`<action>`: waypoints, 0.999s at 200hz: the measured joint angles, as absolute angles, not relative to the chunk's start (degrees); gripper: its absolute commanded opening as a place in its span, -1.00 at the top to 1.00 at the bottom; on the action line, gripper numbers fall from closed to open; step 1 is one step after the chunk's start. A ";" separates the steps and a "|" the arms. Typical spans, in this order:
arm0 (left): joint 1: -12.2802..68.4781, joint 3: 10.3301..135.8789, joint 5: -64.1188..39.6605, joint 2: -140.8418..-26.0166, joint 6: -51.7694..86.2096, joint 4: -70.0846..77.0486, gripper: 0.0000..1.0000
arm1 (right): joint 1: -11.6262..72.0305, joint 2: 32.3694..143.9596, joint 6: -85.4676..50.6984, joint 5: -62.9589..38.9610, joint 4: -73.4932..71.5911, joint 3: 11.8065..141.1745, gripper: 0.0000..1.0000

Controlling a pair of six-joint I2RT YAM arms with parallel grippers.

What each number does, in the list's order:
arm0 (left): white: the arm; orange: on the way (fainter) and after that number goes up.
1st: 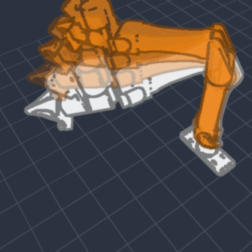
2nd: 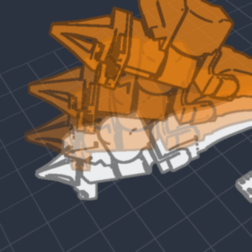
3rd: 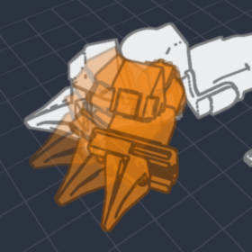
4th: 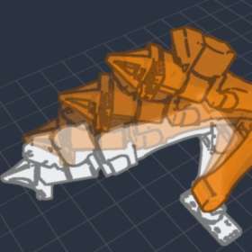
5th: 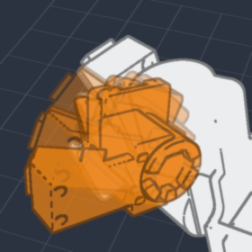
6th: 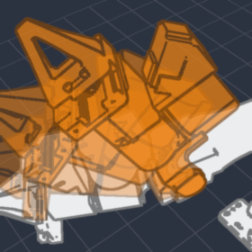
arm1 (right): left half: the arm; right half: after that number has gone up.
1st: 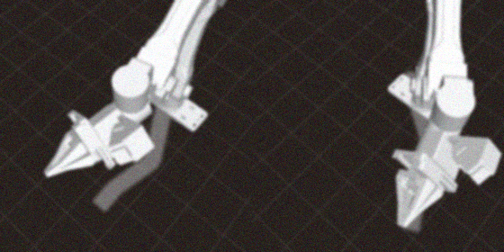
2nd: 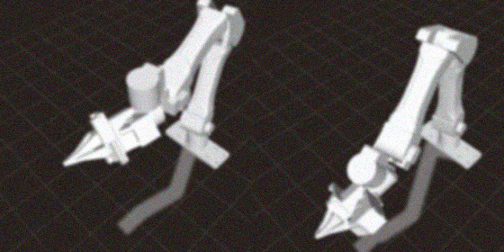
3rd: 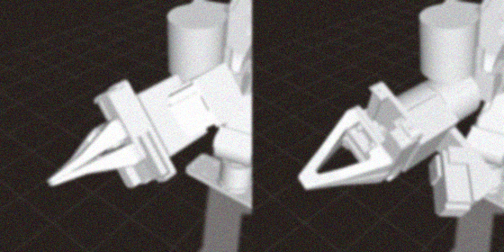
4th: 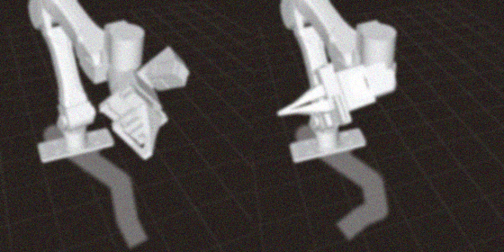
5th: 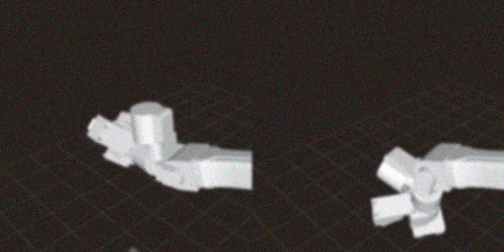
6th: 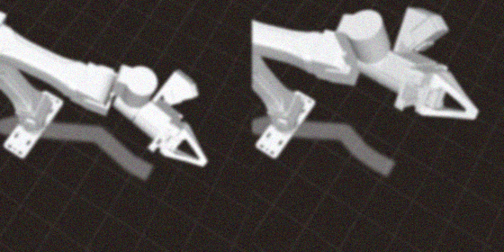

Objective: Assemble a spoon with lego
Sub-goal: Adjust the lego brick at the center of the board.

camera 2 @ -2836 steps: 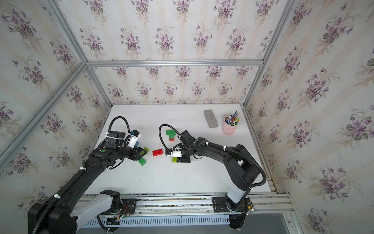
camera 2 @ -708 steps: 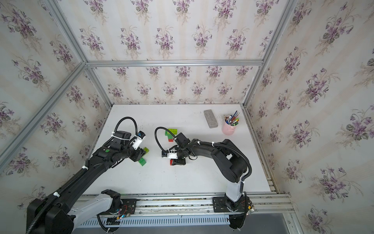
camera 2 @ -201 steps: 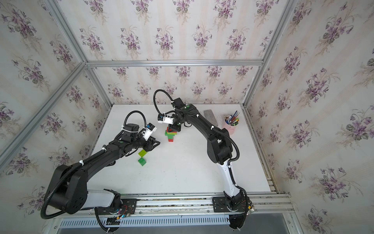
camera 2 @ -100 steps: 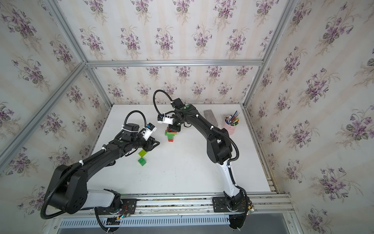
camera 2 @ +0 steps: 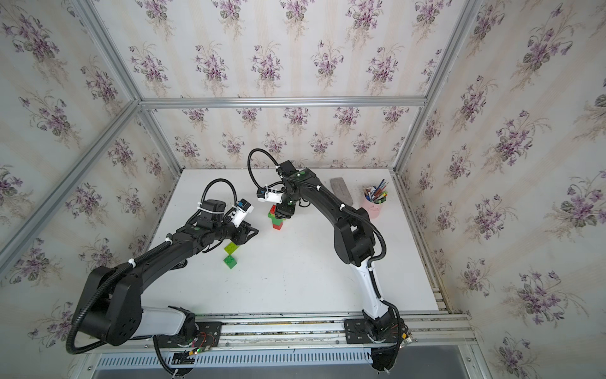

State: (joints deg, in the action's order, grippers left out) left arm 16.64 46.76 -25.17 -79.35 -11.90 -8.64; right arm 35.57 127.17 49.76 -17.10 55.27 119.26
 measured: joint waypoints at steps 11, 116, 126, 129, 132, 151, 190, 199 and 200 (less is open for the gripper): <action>16.64 46.76 -25.12 -79.15 -11.90 -8.67 -0.05 | 35.57 127.11 49.80 -16.40 55.29 119.00 -0.33; 16.64 47.31 -24.18 -77.84 -11.27 -11.62 -0.08 | 35.18 125.21 49.89 -10.28 53.78 116.57 -0.46; 16.64 47.24 -24.08 -77.65 -11.25 -11.77 -0.08 | 34.92 125.05 49.89 -9.91 53.74 116.18 -0.46; 16.64 47.24 -24.05 -77.60 -11.25 -11.84 -0.08 | 34.85 124.97 49.89 -9.89 53.67 116.07 -0.46; 16.64 47.24 -24.05 -77.56 -11.22 -11.92 -0.08 | 34.76 124.95 49.89 -9.87 53.60 115.98 -0.46; 16.64 47.27 -23.90 -77.49 -11.00 -12.21 -0.08 | 34.11 124.55 49.82 -9.76 53.21 115.42 -0.47; 16.64 47.42 -23.81 -77.28 -10.44 -12.95 -0.08 | 33.91 123.66 49.84 -9.98 52.58 114.56 -0.57; 16.64 47.55 -23.77 -77.03 -10.37 -13.28 -0.08 | 33.91 123.42 49.84 -9.96 52.56 114.26 -0.63; 16.64 47.57 -23.75 -76.99 -10.37 -13.37 -0.08 | 33.91 123.37 49.84 -9.96 52.53 114.21 -0.63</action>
